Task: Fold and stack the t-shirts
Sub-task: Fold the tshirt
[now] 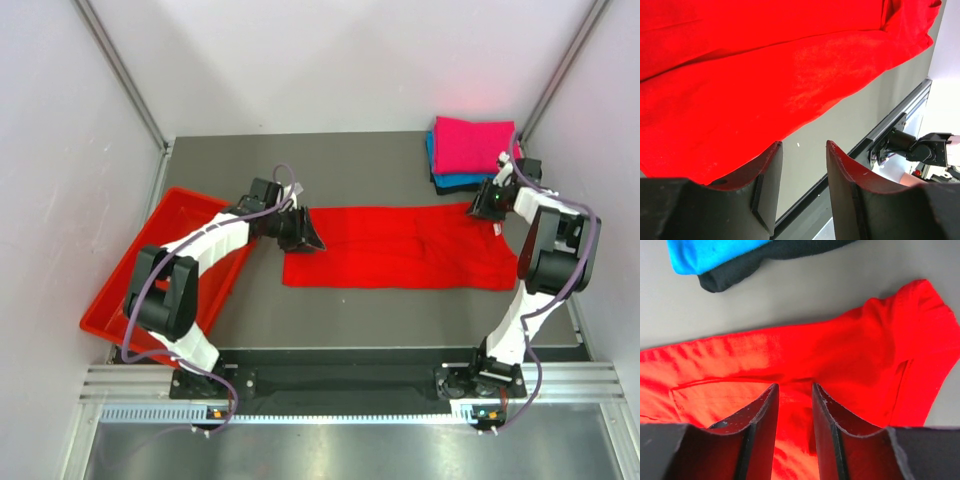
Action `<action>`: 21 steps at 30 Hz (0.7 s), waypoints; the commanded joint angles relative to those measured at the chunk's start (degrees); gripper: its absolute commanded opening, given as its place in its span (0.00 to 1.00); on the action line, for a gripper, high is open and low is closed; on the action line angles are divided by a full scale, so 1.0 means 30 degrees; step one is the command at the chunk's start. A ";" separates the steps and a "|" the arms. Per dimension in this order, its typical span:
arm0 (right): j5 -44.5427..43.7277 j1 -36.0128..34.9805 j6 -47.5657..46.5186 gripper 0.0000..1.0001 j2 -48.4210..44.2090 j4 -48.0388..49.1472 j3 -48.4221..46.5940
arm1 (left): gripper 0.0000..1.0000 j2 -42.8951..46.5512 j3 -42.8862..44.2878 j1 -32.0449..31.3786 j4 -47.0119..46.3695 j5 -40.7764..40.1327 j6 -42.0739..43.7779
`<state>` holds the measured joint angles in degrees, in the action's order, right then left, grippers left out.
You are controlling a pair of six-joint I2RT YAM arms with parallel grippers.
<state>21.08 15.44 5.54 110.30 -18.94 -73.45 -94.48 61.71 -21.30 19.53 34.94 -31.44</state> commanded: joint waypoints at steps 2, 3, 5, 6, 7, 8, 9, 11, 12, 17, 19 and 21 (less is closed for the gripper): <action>0.0239 0.0243 -0.0587 0.34 0.0264 0.1127 0.0079 | 0.45 -0.0149 0.0757 0.0069 -0.0943 0.0307 0.0080; 0.0210 0.0243 -0.0587 0.33 0.0293 0.1185 0.0050 | 0.45 -0.0177 0.0757 0.0069 -0.0943 0.0278 0.0080; 0.0326 0.0243 -0.0587 0.33 0.0352 0.1244 0.0079 | 0.45 -0.0236 0.0815 0.0069 -0.0885 0.0336 0.0109; 0.0356 0.0243 -0.0616 0.32 0.0352 0.1303 0.0050 | 0.45 -0.0236 0.0845 0.0069 -0.0827 0.0307 0.0138; 0.0385 0.0214 -0.0645 0.31 0.0352 0.1332 0.0021 | 0.45 -0.0236 0.0845 0.0069 -0.0826 0.0307 0.0139; 0.0530 0.0243 -0.0646 0.31 0.0352 0.1420 0.0050 | 0.45 -0.0236 0.0845 0.0069 -0.0826 0.0278 0.0168; 0.0561 0.0214 -0.0675 0.30 0.0352 0.1449 0.0050 | 0.44 -0.0265 0.0845 0.0069 -0.0797 0.0249 0.0168; 0.0619 0.0214 -0.0617 0.29 0.0381 0.1508 -0.0066 | 0.45 -0.0266 0.0816 0.0069 -0.0826 0.0249 0.0168; 0.0619 0.0214 -0.0645 0.28 0.0439 0.1479 -0.0067 | 0.44 -0.0237 0.0816 0.0069 -0.0826 0.0248 0.0168; 0.0883 0.0214 -0.0440 0.21 0.0411 0.1742 -0.0008 | 0.44 -0.0236 0.0815 0.0069 -0.0855 0.0278 0.0109; 0.0883 0.0185 -0.0441 0.11 0.0237 0.1801 0.0079 | 0.44 -0.0178 0.0816 0.0069 -0.0826 0.0248 0.0109; 0.0825 0.0156 -0.0411 0.03 0.0031 0.1772 0.0050 | 0.44 -0.0148 0.0816 0.0069 -0.0826 0.0190 0.0110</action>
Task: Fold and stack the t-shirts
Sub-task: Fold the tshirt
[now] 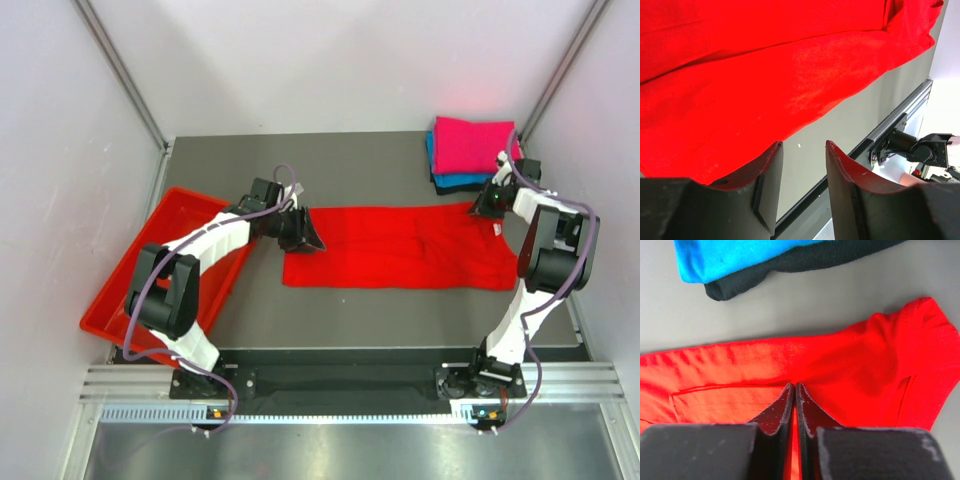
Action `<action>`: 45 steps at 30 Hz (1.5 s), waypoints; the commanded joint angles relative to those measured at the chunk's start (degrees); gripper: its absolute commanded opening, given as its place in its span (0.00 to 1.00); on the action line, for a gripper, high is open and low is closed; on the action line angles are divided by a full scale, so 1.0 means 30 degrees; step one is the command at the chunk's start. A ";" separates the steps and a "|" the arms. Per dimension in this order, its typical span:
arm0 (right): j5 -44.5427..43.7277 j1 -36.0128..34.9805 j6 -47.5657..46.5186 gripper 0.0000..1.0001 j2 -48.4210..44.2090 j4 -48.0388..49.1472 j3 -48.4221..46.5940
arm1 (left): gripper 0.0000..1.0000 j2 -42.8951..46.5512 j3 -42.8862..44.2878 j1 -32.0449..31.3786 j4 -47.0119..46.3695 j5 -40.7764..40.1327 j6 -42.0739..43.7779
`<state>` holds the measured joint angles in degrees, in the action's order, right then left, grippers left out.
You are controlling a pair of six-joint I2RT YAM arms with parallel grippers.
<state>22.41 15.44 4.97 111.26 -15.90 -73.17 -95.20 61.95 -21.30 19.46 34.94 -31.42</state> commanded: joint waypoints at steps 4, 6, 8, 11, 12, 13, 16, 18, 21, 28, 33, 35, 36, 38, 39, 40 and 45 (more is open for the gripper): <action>0.0264 -0.0136 -0.0484 0.00 -0.1138 0.0993 0.0072 | 0.44 0.0063 0.0706 0.0069 -0.0863 -0.0305 -0.0102; 0.0117 -0.0225 -0.0661 0.00 -0.1257 0.0994 -0.0044 | 0.44 0.0121 0.0735 0.0098 -0.0543 -0.1037 -0.0191; 0.0000 -0.0284 -0.0808 0.00 -0.1403 0.1023 -0.0074 | 0.43 0.0180 0.0765 0.0127 -0.0045 -0.2379 -0.0279; -0.0117 -0.0401 -0.1071 0.00 -0.1725 0.1578 0.0101 | 0.44 0.0326 0.0619 0.0332 0.0192 -0.3614 -0.0396; -0.0263 -0.0488 -0.1159 0.00 -0.1871 0.1899 0.0218 | 0.44 0.0384 0.0589 0.0477 0.0424 -0.3967 -0.0425; -0.0409 -0.0547 -0.1188 0.00 -0.1873 0.2018 0.0248 | 0.44 0.0414 0.0502 0.0653 0.0629 -0.4492 -0.0396; -0.0411 -0.0577 -0.1218 0.00 -0.1698 0.2194 0.0160 | 0.44 0.0385 0.0355 0.0976 0.0835 -0.4995 -0.0425; -0.0265 -0.0606 -0.1189 0.00 -0.1552 0.2369 0.0189 | 0.45 0.0501 0.0296 0.1268 0.0953 -0.5868 -0.0338; -0.0206 -0.0665 -0.1218 0.00 -0.1433 0.2429 0.0131 | 0.46 0.0532 0.0383 0.1591 0.1391 -0.7130 0.0217; -0.0264 -0.0694 -0.1218 0.00 -0.1785 0.2576 0.0366 | 0.47 -0.0814 0.2139 0.2090 0.2564 -0.7604 0.1801; 0.0028 -0.0694 -0.1219 0.00 -0.1784 0.2605 0.0365 | 0.47 -0.2219 0.2609 0.2090 0.2741 -0.7371 0.2151; 0.0058 -0.0723 -0.1218 0.00 -0.1814 0.2692 0.0453 | 0.47 -0.2514 0.2990 0.2090 0.2828 -0.6932 0.2299; 0.0058 -0.0694 -0.1189 0.00 -0.1843 0.2751 0.0511 | 0.47 -0.2631 0.3078 0.2061 0.2800 -0.6871 0.2328; 0.0116 -0.0694 -0.1218 0.00 -0.1785 0.2722 0.0483 | 0.48 -0.2749 0.3254 0.2061 0.2799 -0.6754 0.2387; 0.0145 -0.0694 -0.1247 0.00 -0.1785 0.2722 0.0453 | 0.48 -0.2895 0.3313 0.2061 0.2799 -0.6551 0.2532; 0.0175 -0.0723 -0.1218 0.00 -0.1785 0.2722 0.0453 | 0.48 -0.2983 0.3488 0.2061 0.2915 -0.6577 0.2563; 0.0204 -0.0694 -0.1159 0.00 -0.1902 0.2810 0.0511 | 0.46 -0.3482 0.3549 0.2032 0.3268 -0.6666 0.2504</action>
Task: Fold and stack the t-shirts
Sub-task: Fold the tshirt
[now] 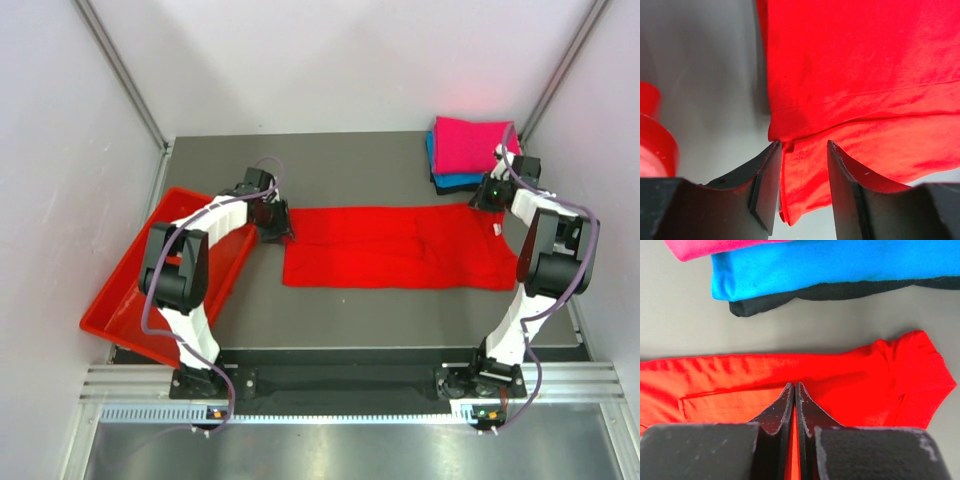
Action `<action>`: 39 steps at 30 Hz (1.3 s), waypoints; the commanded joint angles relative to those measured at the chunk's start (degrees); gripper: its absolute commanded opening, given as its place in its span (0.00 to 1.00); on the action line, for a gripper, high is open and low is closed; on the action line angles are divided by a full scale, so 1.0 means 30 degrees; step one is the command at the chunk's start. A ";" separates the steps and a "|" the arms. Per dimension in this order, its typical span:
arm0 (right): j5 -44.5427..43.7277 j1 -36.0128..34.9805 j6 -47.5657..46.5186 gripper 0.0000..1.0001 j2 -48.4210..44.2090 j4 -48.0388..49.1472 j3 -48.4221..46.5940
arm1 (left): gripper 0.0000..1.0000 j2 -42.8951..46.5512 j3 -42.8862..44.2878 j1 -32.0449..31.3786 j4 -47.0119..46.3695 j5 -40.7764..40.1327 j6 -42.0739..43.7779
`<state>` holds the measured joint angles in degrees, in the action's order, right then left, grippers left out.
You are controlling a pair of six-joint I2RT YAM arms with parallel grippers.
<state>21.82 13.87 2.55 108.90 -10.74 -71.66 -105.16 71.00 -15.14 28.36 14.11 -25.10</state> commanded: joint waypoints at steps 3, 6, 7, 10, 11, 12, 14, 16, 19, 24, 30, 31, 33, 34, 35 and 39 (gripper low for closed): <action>0.0372 -0.0170 -0.0322 0.00 -0.1115 0.1062 0.0009 | 0.46 -0.0131 -0.0023 -0.0023 -0.0019 0.0307 0.0399; 0.0401 -0.0170 -0.0263 0.00 -0.1144 0.1178 -0.0020 | 0.43 -0.0393 -0.0025 -0.0023 -0.0224 0.0482 0.0486; 0.0430 -0.0170 -0.0263 0.00 -0.1144 0.1150 -0.0020 | 0.42 -0.0481 0.0004 -0.0023 -0.0283 0.0483 0.0487; 0.0430 -0.0170 -0.0263 0.00 -0.1115 0.1149 -0.0020 | 0.41 -0.0833 0.0180 -0.0023 -0.0341 0.0571 0.0458; 0.0401 -0.0170 -0.0263 0.00 -0.1115 0.1120 0.0009 | 0.40 -0.0921 0.0209 -0.0023 -0.0371 0.0687 0.0428; 0.0401 -0.0170 -0.0263 0.00 -0.1115 0.1120 0.0067 | 0.39 -0.1009 0.0210 -0.0023 -0.0429 0.0688 0.0370; 0.0401 -0.0170 -0.0263 0.00 -0.1086 0.1149 0.0067 | 0.37 -0.1126 0.0239 -0.0023 -0.0430 0.0746 0.0341; 0.0401 -0.0170 -0.0263 0.00 -0.1056 0.1178 0.0068 | 0.29 -0.1214 0.0297 -0.0023 -0.0430 0.0717 0.0311; 0.0343 -0.0170 -0.0263 0.00 -0.1086 0.1208 0.0068 | 0.03 -0.1244 0.0414 -0.0023 -0.0138 0.0367 0.0223; 0.0021 -0.0140 -0.0205 0.00 -0.1348 0.1237 0.0155 | 0.00 -0.0981 0.0240 -0.0023 0.0157 -0.0190 -0.0390; -0.0419 0.0035 0.0088 0.00 -0.1817 0.1968 0.0594 | 0.00 -0.0454 0.0034 -0.0023 0.0302 -0.1127 -0.0978; -0.0448 0.0035 0.0118 0.00 -0.1876 0.2086 0.0624 | 0.00 -0.0395 0.0034 -0.0023 0.0303 -0.1245 -0.1007; -0.0507 0.0094 0.0235 0.00 -0.1964 0.2407 0.0712 | 0.00 -0.0306 -0.0054 -0.0023 0.0361 -0.1480 -0.1065; -0.0507 0.0094 0.0264 0.00 -0.1936 0.2438 0.0712 | 0.00 -0.0306 -0.0054 -0.0023 0.0332 -0.1480 -0.1095; -0.0565 0.0094 0.0323 0.00 -0.1936 0.2467 0.0683 | 0.00 -0.0306 -0.0083 -0.0023 0.0390 -0.1480 -0.1095; -0.0507 0.0094 0.0528 0.00 -0.1819 0.2935 0.0741 | 0.00 -0.0394 -0.0171 -0.0023 0.0391 -0.1568 -0.1183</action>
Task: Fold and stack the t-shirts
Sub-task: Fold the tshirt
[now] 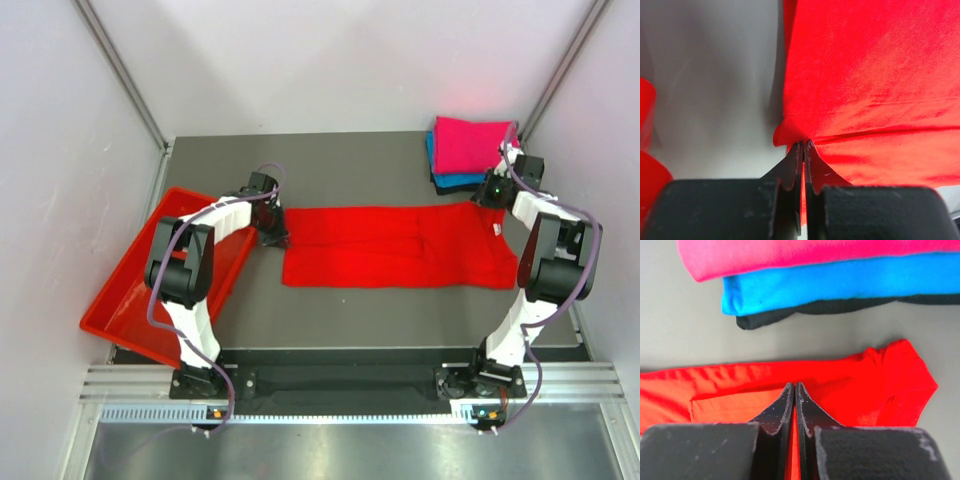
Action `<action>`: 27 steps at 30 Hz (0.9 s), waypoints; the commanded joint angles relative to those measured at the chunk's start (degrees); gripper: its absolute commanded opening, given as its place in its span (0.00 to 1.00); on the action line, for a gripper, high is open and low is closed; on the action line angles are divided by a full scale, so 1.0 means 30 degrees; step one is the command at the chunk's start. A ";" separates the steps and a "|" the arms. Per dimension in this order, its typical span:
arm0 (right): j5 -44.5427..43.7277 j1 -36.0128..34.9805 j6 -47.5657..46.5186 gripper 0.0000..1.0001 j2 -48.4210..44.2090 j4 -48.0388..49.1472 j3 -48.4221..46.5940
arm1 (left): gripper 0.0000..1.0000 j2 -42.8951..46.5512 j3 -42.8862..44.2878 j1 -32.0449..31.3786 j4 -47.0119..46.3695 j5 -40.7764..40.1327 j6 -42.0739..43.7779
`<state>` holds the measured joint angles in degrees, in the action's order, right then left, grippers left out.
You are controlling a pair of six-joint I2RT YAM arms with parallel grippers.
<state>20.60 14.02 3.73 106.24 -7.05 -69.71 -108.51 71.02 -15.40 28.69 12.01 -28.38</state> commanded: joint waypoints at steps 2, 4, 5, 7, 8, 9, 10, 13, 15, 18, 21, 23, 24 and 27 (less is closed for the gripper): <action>0.0104 0.0043 0.0164 0.00 -0.0842 0.1909 0.0063 | 0.00 0.0779 -0.0237 0.0064 0.0252 -0.0927 -0.0090; 0.0223 0.0014 0.0281 0.00 -0.0871 0.2085 0.0180 | 0.00 0.0808 -0.0266 0.0064 0.0340 -0.1073 -0.0120; 0.0281 0.0043 0.0281 0.00 -0.0929 0.2202 0.0355 | 0.00 0.0924 -0.0296 0.0064 0.0369 -0.1132 -0.0149; 0.0311 0.0043 0.0369 0.00 -0.1046 0.2817 0.0502 | 0.00 0.1071 -0.0412 0.0064 0.0369 -0.1307 -0.0178; 0.0282 0.0043 0.0427 0.00 -0.1105 0.2992 0.0532 | 0.00 0.1188 -0.0413 0.0064 0.0398 -0.1395 -0.0178; 0.0311 0.0043 0.0457 0.00 -0.1047 0.2994 0.0503 | 0.00 0.1247 -0.0442 0.0064 0.0428 -0.1454 -0.0207; 0.0282 0.0014 0.0457 0.00 -0.1018 0.3023 0.0474 | 0.00 0.1277 -0.0500 0.0064 0.0399 -0.1513 -0.0208; 0.0515 0.0043 0.0603 0.00 -0.0988 0.3316 0.0445 | 0.00 0.1306 -0.0530 0.0064 0.0428 -0.1601 -0.0266; 0.0575 0.0043 0.0750 0.00 -0.1075 0.3607 0.0503 | 0.00 0.1336 -0.0588 0.0064 0.0457 -0.1659 -0.0295; 0.0779 0.0043 0.0838 0.00 -0.1106 0.4047 0.0533 | 0.00 0.1336 -0.0589 0.0064 0.0428 -0.1631 -0.0325; 0.0984 0.0043 0.0896 0.00 -0.0872 0.4224 0.0445 | 0.00 0.1219 -0.0589 0.0064 0.0398 -0.1572 -0.0354; 0.1131 0.0014 0.0984 0.00 -0.0813 0.4545 0.0503 | 0.00 0.1189 -0.0618 0.0064 0.0399 -0.1572 -0.0383; 0.1189 0.0014 0.1042 0.00 -0.0754 0.4634 0.0503 | 0.00 0.1189 -0.0618 0.0064 0.0428 -0.1601 -0.0383; 0.1307 0.0013 0.1072 0.00 -0.0608 0.4810 0.0474 | 0.00 0.1218 -0.0676 0.0064 0.0428 -0.1718 -0.0383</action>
<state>22.92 14.02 6.92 106.15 2.33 -67.90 -107.26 69.93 -15.42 28.80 9.30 -29.08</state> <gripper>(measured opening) 0.006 0.017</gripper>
